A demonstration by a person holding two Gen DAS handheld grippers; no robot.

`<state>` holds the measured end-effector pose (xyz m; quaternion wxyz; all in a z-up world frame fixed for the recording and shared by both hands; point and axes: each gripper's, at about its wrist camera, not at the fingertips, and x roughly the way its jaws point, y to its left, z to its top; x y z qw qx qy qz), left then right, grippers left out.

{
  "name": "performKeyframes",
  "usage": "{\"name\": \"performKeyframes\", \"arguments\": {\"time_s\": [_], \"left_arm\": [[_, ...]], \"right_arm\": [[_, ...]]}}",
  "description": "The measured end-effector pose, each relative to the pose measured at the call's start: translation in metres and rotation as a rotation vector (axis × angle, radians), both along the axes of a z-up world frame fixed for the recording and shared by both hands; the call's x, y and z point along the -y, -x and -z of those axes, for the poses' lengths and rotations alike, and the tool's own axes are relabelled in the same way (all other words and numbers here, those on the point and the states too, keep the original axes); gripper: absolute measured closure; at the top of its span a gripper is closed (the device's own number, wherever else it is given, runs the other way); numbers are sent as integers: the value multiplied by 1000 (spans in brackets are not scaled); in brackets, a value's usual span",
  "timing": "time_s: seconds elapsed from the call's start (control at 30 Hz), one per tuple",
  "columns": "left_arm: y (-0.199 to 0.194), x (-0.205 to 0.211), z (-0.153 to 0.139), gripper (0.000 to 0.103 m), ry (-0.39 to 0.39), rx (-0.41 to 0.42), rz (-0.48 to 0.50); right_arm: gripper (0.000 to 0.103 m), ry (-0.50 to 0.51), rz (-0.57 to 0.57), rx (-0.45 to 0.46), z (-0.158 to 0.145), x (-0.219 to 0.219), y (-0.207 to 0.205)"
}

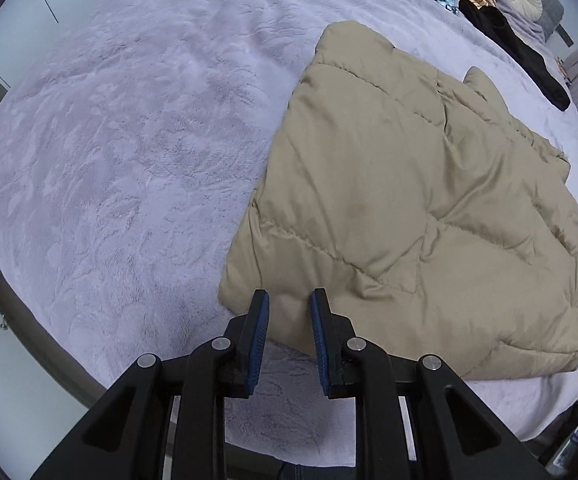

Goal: Fold large clothes

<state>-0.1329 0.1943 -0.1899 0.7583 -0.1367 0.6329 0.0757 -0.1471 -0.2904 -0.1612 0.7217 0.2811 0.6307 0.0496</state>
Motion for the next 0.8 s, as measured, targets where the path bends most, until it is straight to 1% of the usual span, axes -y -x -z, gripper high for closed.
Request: {"name": "performKeyframes", "arguments": {"time_s": [0.1, 0.23, 0.37, 0.4, 0.43, 0.47, 0.5, 0.53, 0.57, 0.8], "left_arm": [[7, 5, -15, 81, -21, 3, -3], [13, 9, -40, 81, -48, 31, 18], [5, 9, -56, 80, -59, 44, 60], [1, 8, -58, 69, -60, 50, 78], [-3, 7, -62, 50, -58, 57, 95], [-6, 5, -65, 8, -61, 68, 105], [-10, 3, -69, 0, -78, 87, 109], [-13, 2, -73, 0, -91, 109, 121], [-18, 0, -75, 0, -90, 110, 145], [-51, -18, -68, 0, -75, 87, 203]], "right_arm": [[57, 8, -12, 1, 2, 1, 2], [57, 6, -19, 0, 6, -7, -6], [56, 9, -5, 43, -1, -21, -20], [56, 10, 0, 55, -3, -25, -25], [55, 12, 5, 61, -4, -31, -30], [55, 14, 12, 60, -3, -38, -35], [55, 13, 16, 55, -3, -45, -39], [55, 10, 13, 52, -3, -52, -43], [55, 10, 4, 54, -4, -62, -47], [52, 40, -17, 16, 2, -107, -67]]}}
